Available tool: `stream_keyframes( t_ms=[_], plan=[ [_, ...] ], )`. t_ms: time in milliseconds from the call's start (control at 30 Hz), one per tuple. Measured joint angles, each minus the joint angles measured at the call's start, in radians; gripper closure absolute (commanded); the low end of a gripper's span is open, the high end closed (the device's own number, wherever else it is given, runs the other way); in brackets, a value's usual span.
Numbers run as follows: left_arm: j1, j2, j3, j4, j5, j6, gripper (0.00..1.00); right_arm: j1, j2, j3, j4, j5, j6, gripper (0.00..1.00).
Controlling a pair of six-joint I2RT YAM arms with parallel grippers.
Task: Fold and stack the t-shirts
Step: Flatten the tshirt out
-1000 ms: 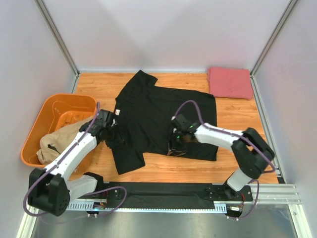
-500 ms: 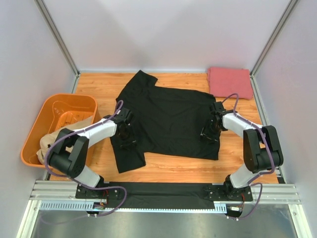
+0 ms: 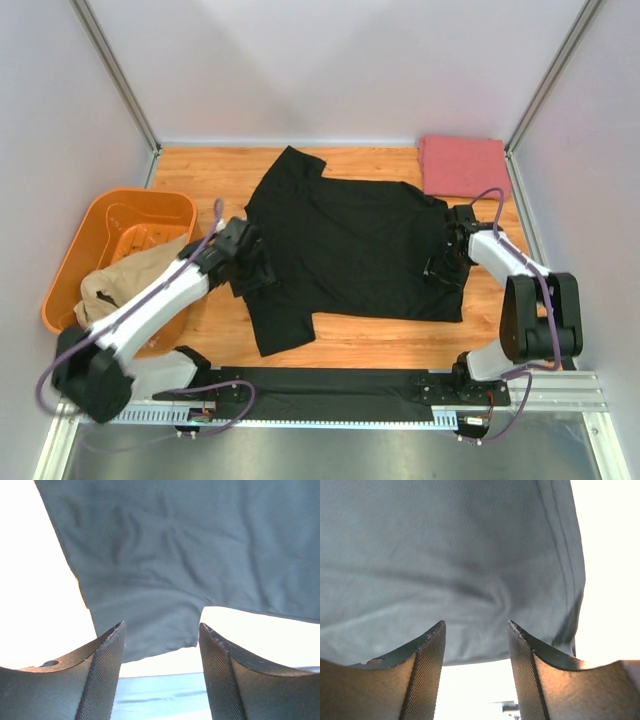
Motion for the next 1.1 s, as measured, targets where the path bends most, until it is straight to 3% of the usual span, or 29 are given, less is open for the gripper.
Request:
stream_keyframes(
  t_ms=[133,233,333,467,933,1067,1100],
  plan=[
    [0.003,-0.289,-0.120,-0.041,-0.020,-0.078,0.49,0.000,-0.100,0.000,-0.038,-0.039,-0.001,0.45],
    [0.003,-0.380,-0.251,-0.041,0.002,-0.142,0.57,0.000,-0.157,0.000,-0.060,-0.079,0.002,0.44],
    [0.003,-0.351,-0.375,-0.035,0.051,-0.180,0.55,0.000,-0.201,0.000,-0.083,-0.105,0.002,0.44],
    [0.003,-0.259,-0.409,-0.029,0.089,-0.202,0.49,0.000,-0.227,0.000,-0.110,-0.123,0.001,0.44],
    [-0.035,-0.209,-0.457,0.046,0.159,-0.348,0.56,-0.044,-0.269,-0.033,-0.146,-0.137,-0.002,0.44],
    [-0.036,-0.205,-0.469,0.065,0.171,-0.391,0.71,-0.050,-0.270,-0.035,-0.149,-0.128,-0.001,0.45],
    [-0.036,-0.199,-0.471,0.071,0.178,-0.401,0.81,-0.056,-0.270,-0.040,-0.149,-0.127,0.002,0.45]
  ],
)
